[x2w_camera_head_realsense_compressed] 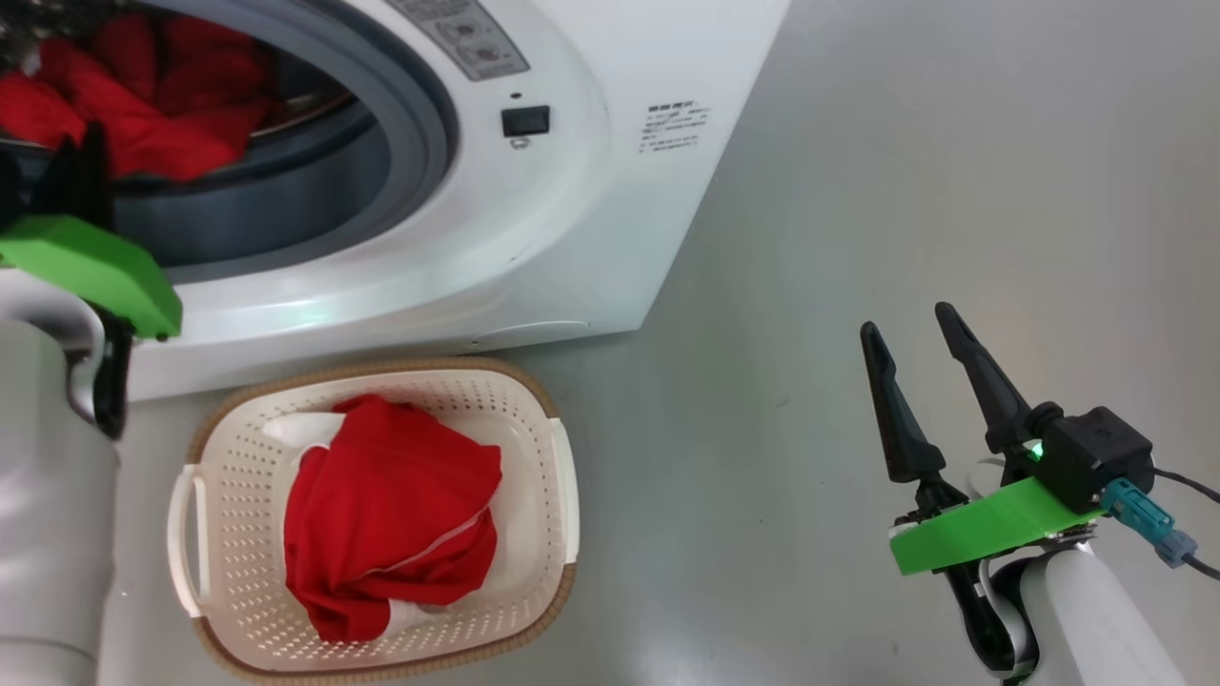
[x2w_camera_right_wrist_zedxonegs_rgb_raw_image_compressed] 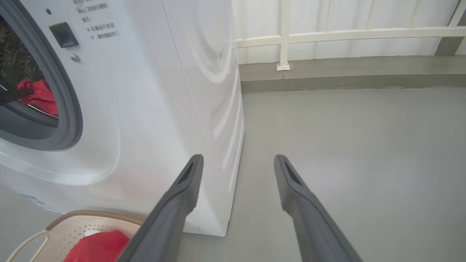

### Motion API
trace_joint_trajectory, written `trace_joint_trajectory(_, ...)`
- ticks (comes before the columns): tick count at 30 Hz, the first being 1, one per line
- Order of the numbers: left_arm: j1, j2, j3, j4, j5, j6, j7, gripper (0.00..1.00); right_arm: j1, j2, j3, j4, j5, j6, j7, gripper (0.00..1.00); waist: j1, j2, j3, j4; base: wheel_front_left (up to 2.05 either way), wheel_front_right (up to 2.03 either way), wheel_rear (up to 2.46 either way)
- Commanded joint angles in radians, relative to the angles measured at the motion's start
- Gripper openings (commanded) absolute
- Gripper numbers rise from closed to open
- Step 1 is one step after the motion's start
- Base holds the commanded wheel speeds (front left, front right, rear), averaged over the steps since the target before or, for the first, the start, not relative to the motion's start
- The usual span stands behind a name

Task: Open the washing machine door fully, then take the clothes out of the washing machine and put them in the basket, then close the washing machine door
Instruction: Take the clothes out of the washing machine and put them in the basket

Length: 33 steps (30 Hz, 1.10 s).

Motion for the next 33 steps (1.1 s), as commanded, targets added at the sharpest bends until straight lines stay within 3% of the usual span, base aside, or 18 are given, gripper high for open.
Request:
trace_joint_trajectory(1, 0.054, 0.037, 0.032, -0.078, -0.024, -0.005, -0.012, 0.0, 0.021, -0.002, 0.019, -0.019, -0.001, 0.006, -0.006, 1.0, 0.0, 0.0, -0.014, 0.011, 0.0, 0.0, 0.0)
trace_joint_trajectory(9, 0.255, -0.005, 0.076, -0.378, -0.101, -0.006, -0.012, 0.0, 0.04, -0.002, 0.005, -0.017, -0.018, 0.006, -0.006, 1.0, 0.0, 0.0, -0.051, 0.041, 0.0, 0.0, 0.0)
trace_joint_trajectory(16, 0.407, -0.051, 0.112, -0.591, -0.1, -0.006, -0.012, 0.0, 0.057, -0.002, -0.002, -0.015, -0.024, 0.006, -0.006, 1.0, 0.0, 0.0, -0.08, 0.062, 0.0, 0.0, 0.0)
trace_joint_trajectory(33, 0.669, -0.126, 0.178, -0.988, -0.091, -0.006, -0.012, 0.0, 0.087, -0.002, -0.016, -0.013, -0.036, 0.006, -0.006, 1.0, 0.0, 0.0, -0.126, 0.095, 0.0, 0.0, 0.0)
